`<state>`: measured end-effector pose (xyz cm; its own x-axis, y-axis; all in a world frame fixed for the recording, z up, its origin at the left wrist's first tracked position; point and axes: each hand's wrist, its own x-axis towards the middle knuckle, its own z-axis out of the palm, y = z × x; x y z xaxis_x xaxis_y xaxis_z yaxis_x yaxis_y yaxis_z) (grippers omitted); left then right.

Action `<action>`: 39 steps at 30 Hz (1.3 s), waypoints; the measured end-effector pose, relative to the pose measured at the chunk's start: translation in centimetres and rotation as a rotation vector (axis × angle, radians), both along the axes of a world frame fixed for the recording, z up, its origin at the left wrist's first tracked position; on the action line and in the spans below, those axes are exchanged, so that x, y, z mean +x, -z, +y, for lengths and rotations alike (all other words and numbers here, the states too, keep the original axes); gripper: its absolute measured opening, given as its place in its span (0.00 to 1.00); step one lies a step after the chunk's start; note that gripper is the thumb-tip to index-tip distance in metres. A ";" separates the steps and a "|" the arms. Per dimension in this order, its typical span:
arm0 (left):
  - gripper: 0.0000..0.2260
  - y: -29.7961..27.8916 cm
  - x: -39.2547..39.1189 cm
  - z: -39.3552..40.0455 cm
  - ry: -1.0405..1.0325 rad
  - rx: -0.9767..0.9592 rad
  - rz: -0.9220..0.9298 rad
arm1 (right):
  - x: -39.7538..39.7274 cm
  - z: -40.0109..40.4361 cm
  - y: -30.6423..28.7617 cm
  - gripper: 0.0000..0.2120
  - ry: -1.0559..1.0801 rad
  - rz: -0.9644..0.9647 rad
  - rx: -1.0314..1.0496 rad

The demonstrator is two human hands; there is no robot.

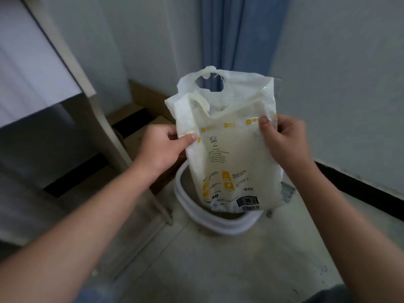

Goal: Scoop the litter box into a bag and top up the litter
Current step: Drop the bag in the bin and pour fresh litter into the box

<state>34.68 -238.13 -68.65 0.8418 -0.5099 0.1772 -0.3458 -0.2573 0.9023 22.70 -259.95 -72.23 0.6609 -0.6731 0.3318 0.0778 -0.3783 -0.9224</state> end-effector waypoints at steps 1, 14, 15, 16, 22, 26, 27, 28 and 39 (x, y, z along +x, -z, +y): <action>0.02 0.0 0.4 1.5 -0.034 0.025 -0.008 | 0.9 1.0 0.2 0.17 -0.034 -0.005 0.011; 0.07 -0.5 1.4 15.7 -0.455 0.308 0.024 | 8.7 13.6 1.4 0.12 -0.296 0.043 0.032; 0.08 -0.5 1.5 16.1 -0.445 0.342 0.040 | 9.0 14.1 1.6 0.11 -0.303 0.051 0.037; 0.08 -0.5 1.5 16.6 -0.425 0.377 0.058 | 9.2 14.6 1.9 0.11 -0.319 0.060 0.049; 0.04 1.3 2.7 17.9 -0.302 0.641 0.210 | 10.4 17.1 4.8 0.13 -0.465 0.160 -0.088; 0.11 4.7 3.7 19.8 -0.331 0.789 0.339 | 11.5 18.7 8.1 0.16 -0.512 0.260 -0.188; 0.13 5.4 3.8 20.6 -0.348 0.802 0.382 | 11.7 18.6 9.0 0.16 -0.509 0.280 -0.184; 0.15 6.1 3.9 21.3 -0.364 0.805 0.431 | 11.8 18.4 9.8 0.16 -0.498 0.298 -0.171; 0.14 3.4 4.1 24.3 -0.231 0.755 0.595 | 12.8 16.4 11.0 0.20 -0.471 0.320 0.034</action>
